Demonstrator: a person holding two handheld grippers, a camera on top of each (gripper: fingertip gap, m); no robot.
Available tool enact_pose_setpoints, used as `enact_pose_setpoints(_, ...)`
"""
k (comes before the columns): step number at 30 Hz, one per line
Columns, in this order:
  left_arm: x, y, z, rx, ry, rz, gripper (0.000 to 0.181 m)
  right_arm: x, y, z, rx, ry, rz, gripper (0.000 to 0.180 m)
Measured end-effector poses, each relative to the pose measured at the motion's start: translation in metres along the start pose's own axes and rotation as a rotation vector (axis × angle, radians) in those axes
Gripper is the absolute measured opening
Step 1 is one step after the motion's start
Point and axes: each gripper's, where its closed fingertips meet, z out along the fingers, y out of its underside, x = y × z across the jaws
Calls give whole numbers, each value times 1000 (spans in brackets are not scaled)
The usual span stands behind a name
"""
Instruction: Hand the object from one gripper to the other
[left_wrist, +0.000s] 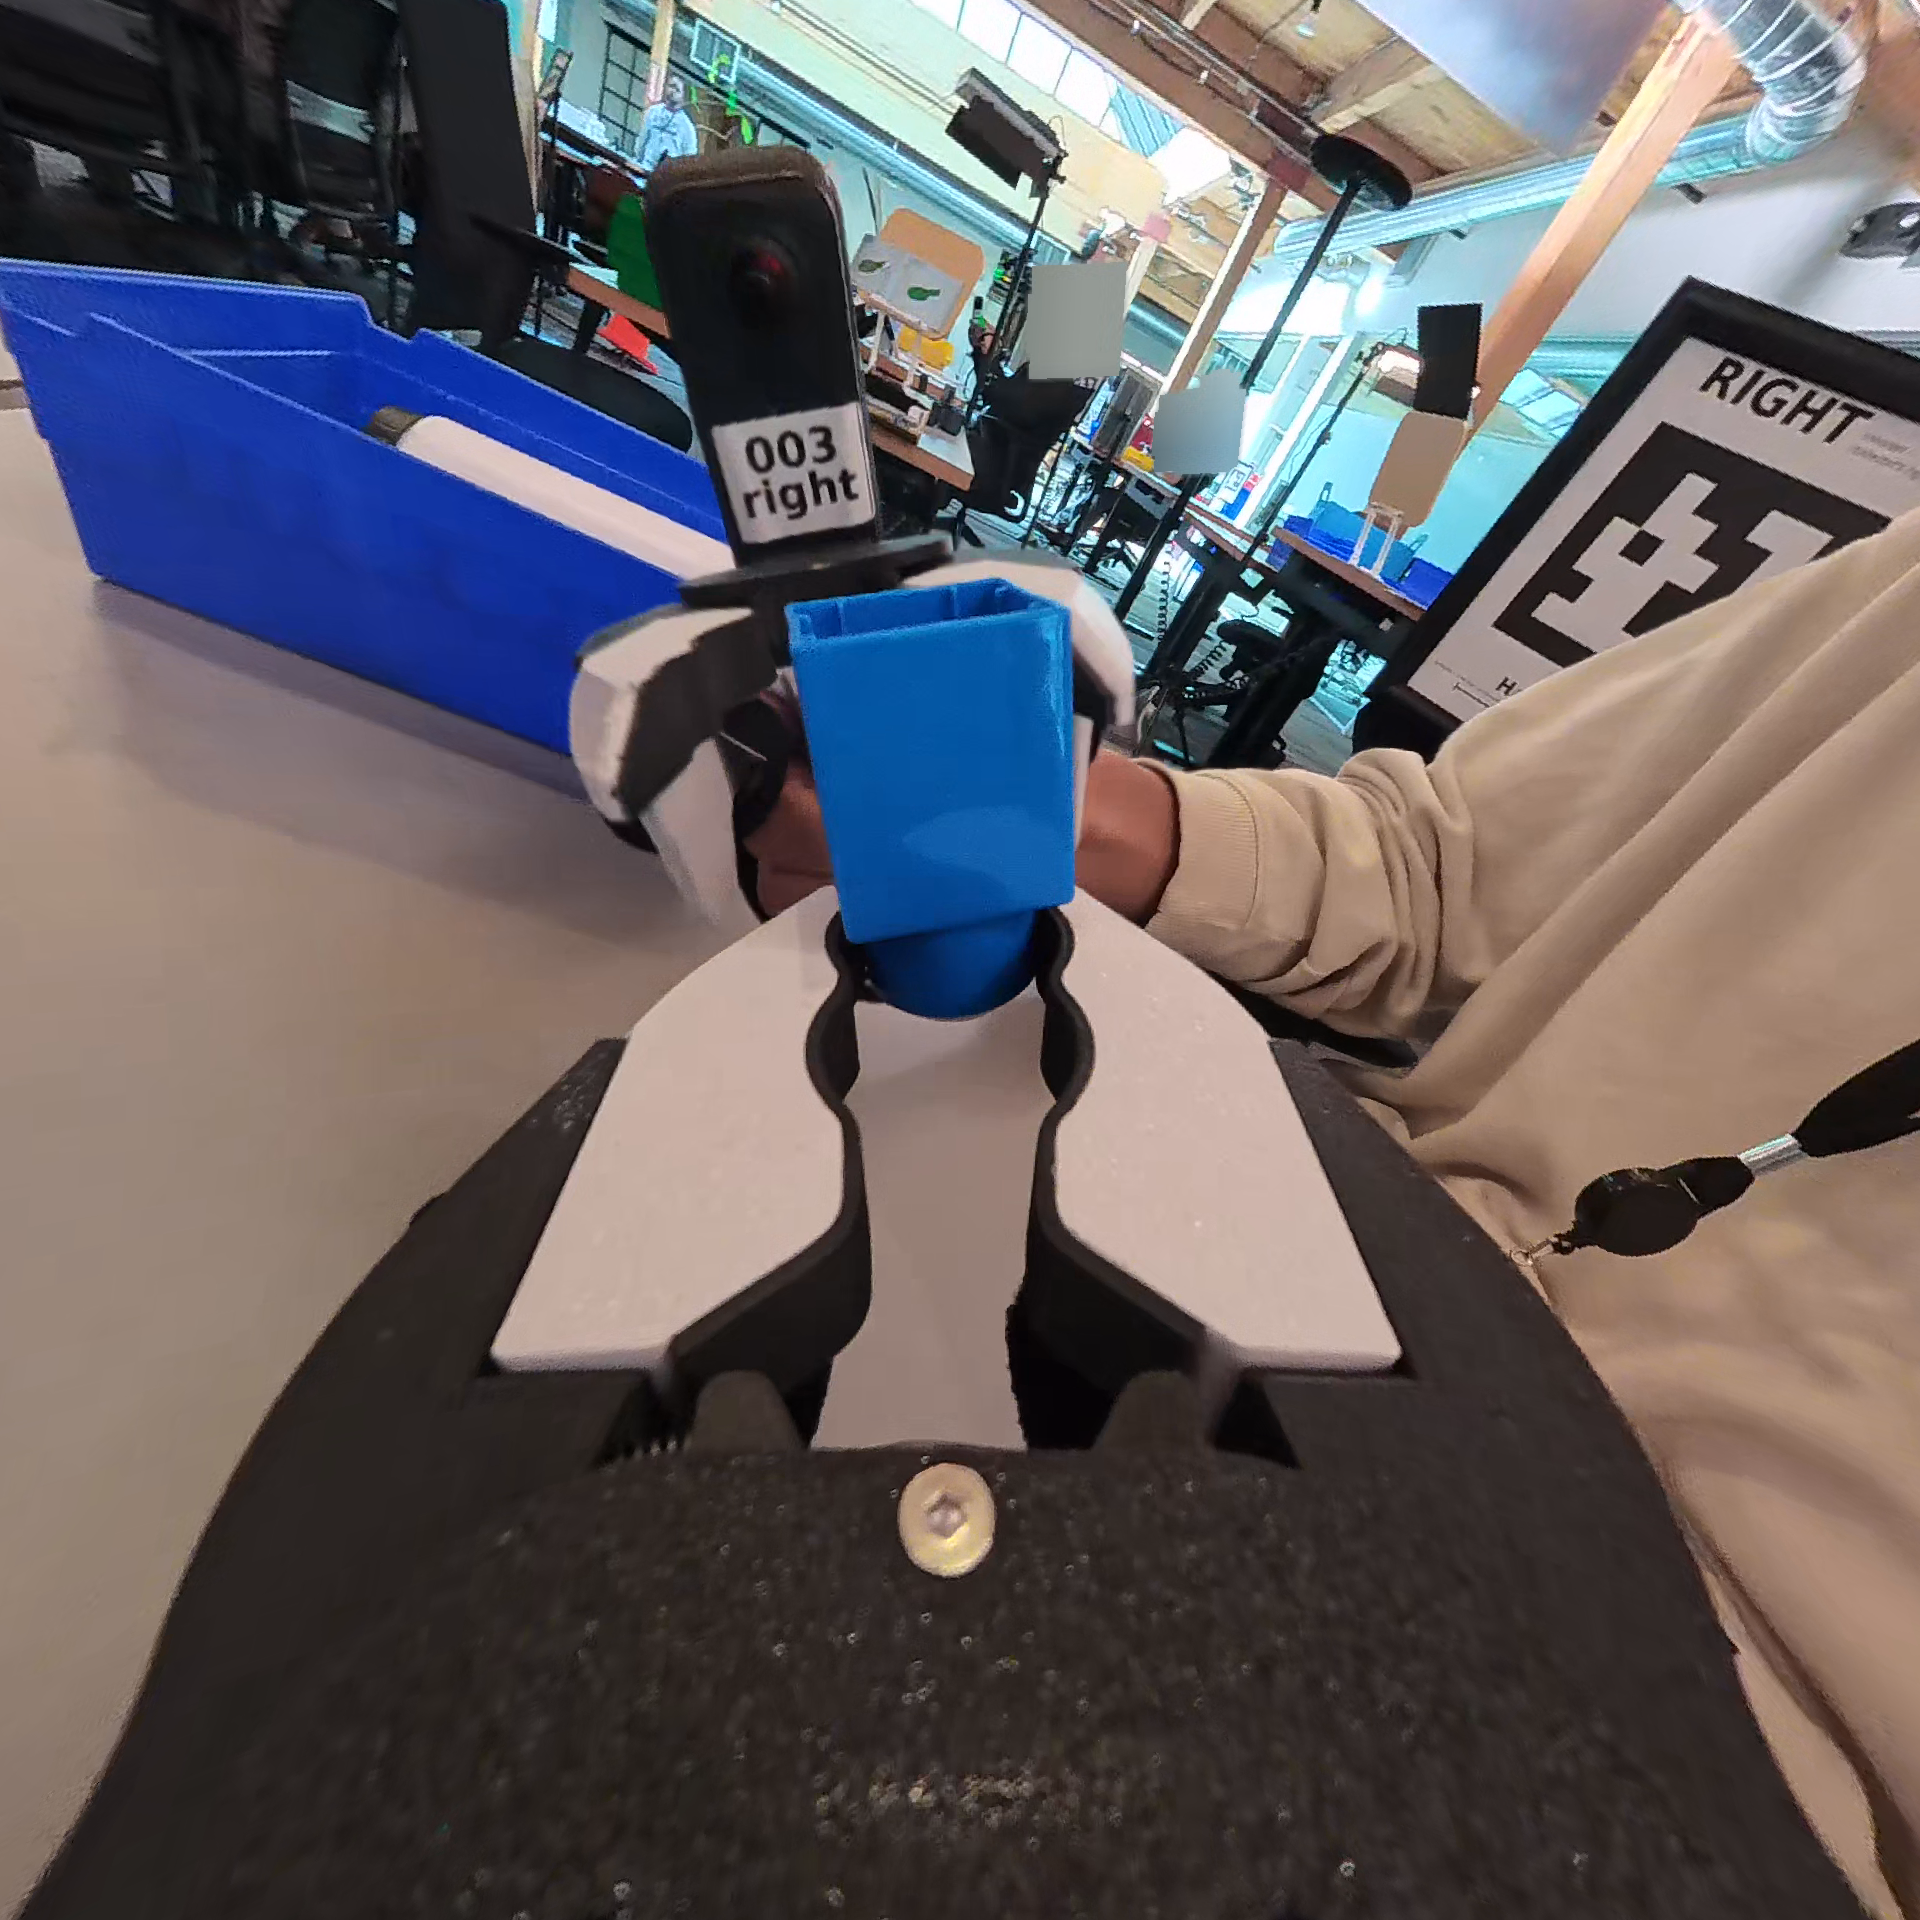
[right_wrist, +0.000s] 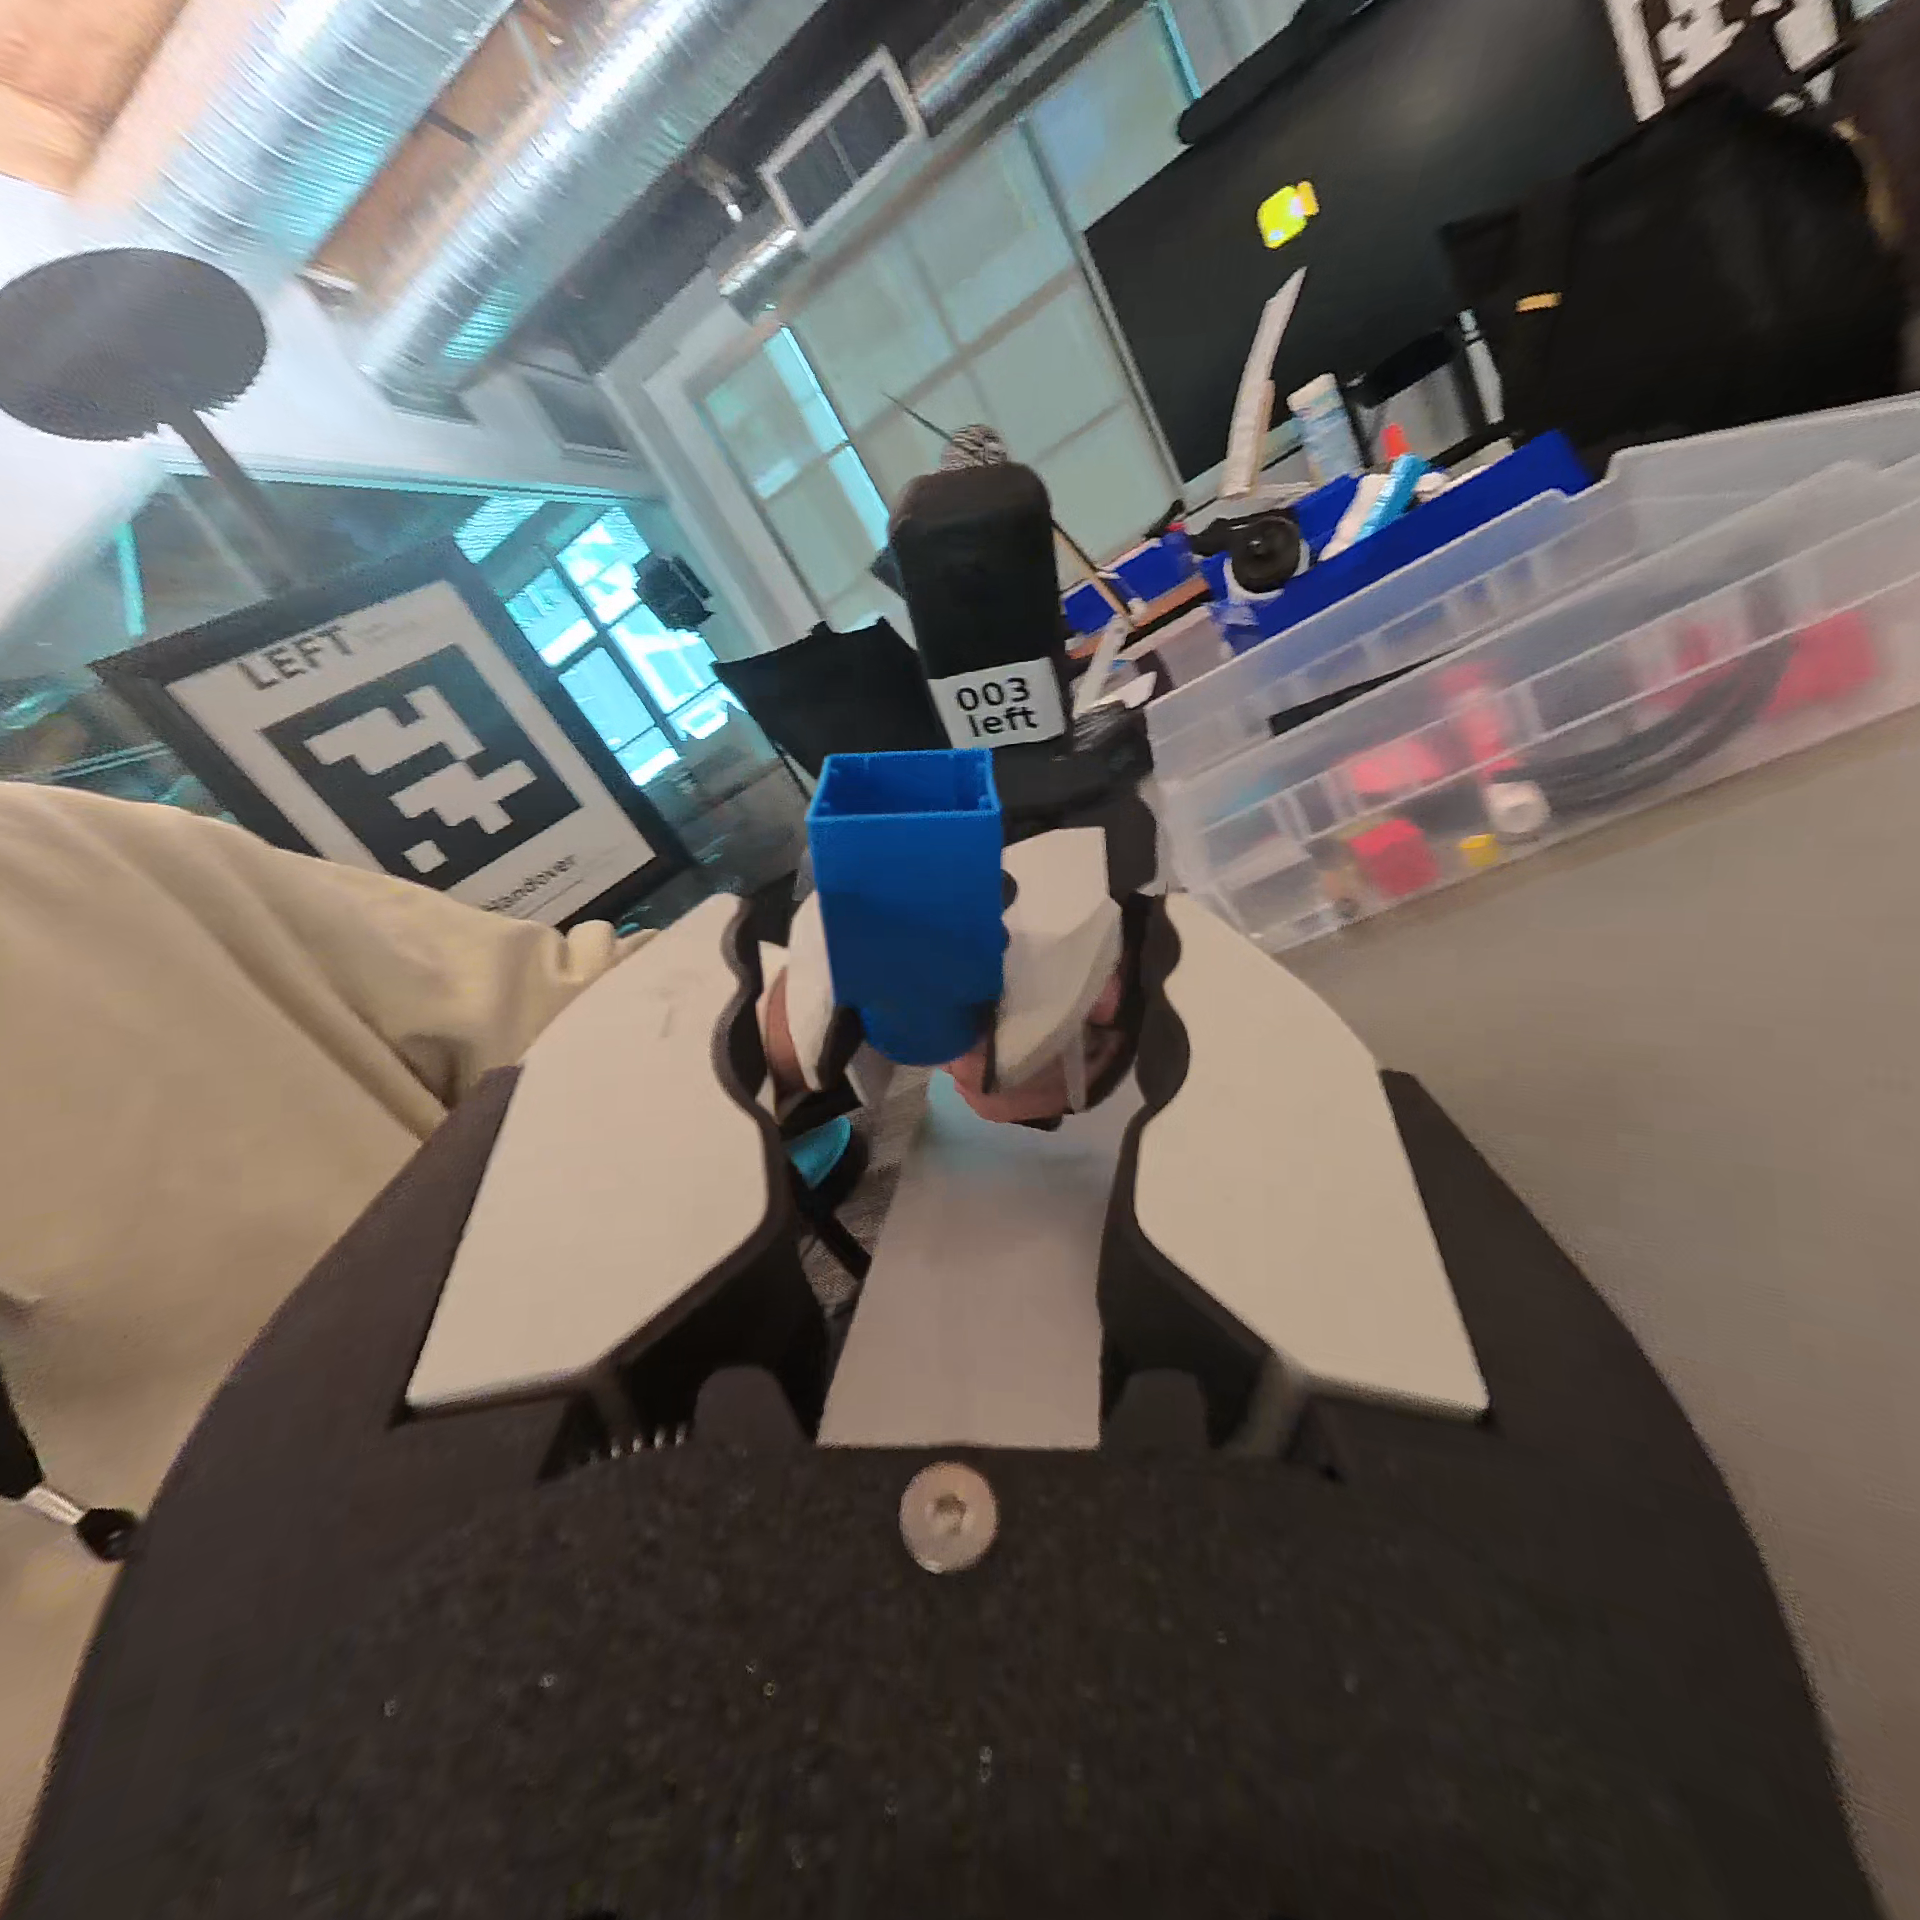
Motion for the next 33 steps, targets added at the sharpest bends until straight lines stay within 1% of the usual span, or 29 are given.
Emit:
enact_pose_setpoints(5, -5, 0, 6, 11, -10, -13, 32, -8, 0, 10, 36, -58, 30, 64)
enact_pose_setpoints(7, -7, 1, 6, 10, -21, -19, 32, -8, 0, 10, 53, -67, 44, 49)
enact_pose_setpoints(9, -9, 4, 7, -10, -35, -24, 31, 0, 4, 9, 25, -14, 18, 36)
enact_pose_setpoints(12, -17, 7, 9, -19, -123, 12, 33, 6, 6, 7, -5, 37, -6, 37)
enact_pose_setpoints(13, -24, 7, 7, -16, -186, 28, 41, 8, 4, 4, 7, 58, -18, 37)
enact_pose_setpoints(14, -34, 7, 3, -17, -278, 42, 52, 11, 0, 1, 23, 80, -30, 36)
enact_pose_setpoints(15, -45, 7, -3, -22, -384, 55, 59, 15, -3, -3, 34, 119, -48, 36)
enact_pose_setpoints(16, -54, 8, -11, -30, -489, 72, 58, 22, -6, -8, 36, 176, -74, 36)
enact_pose_setpoints(18, -63, 10, -23, -37, -634, 130, 54, 37, -11, -21, 35, 311, -147, 37)
enact_pose_setpoints(20, -77, 15, -39, -104, -814, 174, 50, 49, -17, -35, 34, 430, -216, 37)
enact_pose_setpoints(22, -87, 19, -52, -162, -941, 208, 47, 56, -21, -44, 40, 495, -249, 37)
enact_pose_setpoints(29, -90, 30, -46, -219, -939, 217, 47, 61, -16, -46, 21, 509, -225, 37)
enact_pose_setpoints(33, -83, 29, -38, -235, -888, 266, 49, 62, -10, -43, 1, 486, -166, 37)
